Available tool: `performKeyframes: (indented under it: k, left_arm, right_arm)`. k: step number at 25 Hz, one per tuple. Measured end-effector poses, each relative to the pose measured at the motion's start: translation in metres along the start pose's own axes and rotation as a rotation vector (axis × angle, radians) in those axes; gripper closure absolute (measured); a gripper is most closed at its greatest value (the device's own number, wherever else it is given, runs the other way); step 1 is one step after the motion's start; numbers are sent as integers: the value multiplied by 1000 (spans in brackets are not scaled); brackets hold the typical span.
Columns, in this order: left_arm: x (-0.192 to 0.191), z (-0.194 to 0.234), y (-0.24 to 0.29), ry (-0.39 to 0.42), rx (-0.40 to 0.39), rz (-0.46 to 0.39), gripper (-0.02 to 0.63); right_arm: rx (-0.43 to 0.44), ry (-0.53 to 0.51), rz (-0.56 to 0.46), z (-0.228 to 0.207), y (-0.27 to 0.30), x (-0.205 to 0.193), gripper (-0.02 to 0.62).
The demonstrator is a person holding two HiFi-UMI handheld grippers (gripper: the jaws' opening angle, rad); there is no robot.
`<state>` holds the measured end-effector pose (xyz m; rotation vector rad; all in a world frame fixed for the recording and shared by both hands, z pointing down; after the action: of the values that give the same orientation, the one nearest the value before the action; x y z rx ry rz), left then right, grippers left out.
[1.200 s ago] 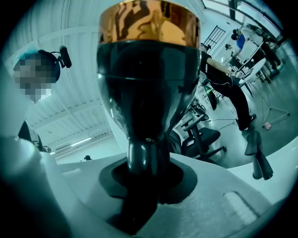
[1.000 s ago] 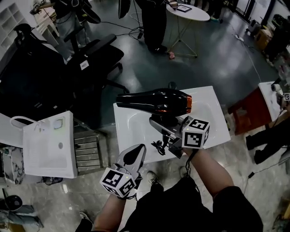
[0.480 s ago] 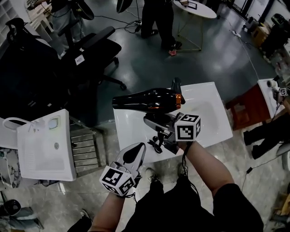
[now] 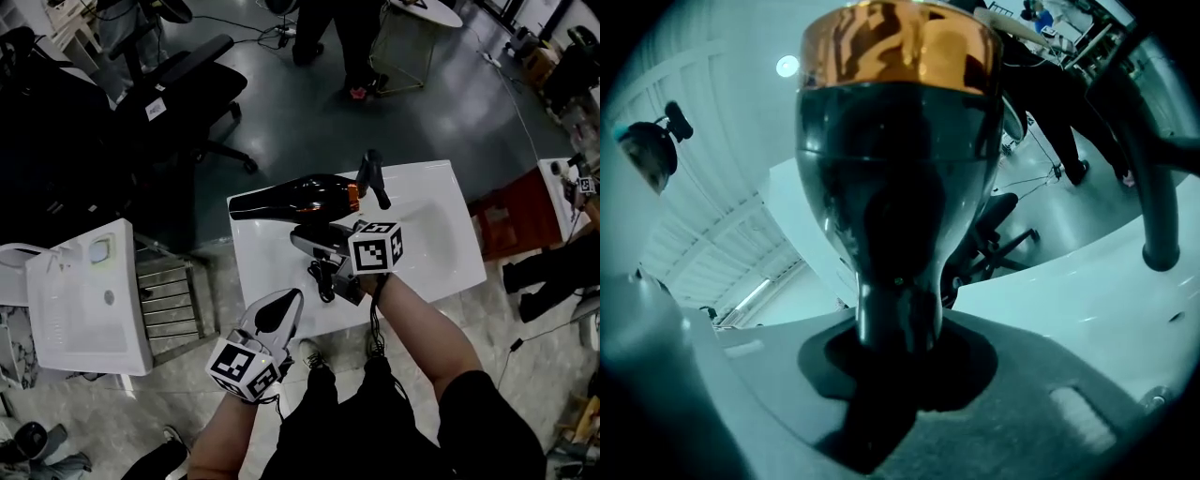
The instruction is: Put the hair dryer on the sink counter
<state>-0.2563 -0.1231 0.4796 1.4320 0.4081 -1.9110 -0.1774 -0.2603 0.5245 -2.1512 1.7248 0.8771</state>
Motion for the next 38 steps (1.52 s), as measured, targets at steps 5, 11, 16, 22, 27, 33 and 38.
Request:
performKeyframes:
  k: [5,11,16,22,27,33,38]
  left_arm:
    - [-7,3,4,-22,8,6,603]
    - [-19,0,7,-47,11,22,603]
    - [-27,4,5,-55,24,28,603]
    - [-28,4,5,-58,35,39,603]
    - [-34,6,4,-65,42,37,603]
    - [-36,8,2,-74,49,43,603]
    - [-38,9,-1,-85,56,49,603]
  right_arm:
    - [-35,79,45,-33,13,-7,505]
    - [-47,179,79,-62,22,-19,505]
    - [-62,242,104,-81,31,-28,505]
    - [-74,292,122,-100,37,-31,505]
    - [-82,313,139,-111,43,-33,505]
    - [-71,360,140,-120,46,-34,505]
    - [-107,382,161,-131,48,-35,506]
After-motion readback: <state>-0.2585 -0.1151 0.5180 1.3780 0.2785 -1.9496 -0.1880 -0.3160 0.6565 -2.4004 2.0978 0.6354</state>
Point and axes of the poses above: the fingertips, and each gripper's own axes: y forward along the fingers, z to its left, x out of its top, the point moved 5 cm from there along -y, backward along the fingers, and after that the axes turned 6 degrees about y, right-handed, at the moved point
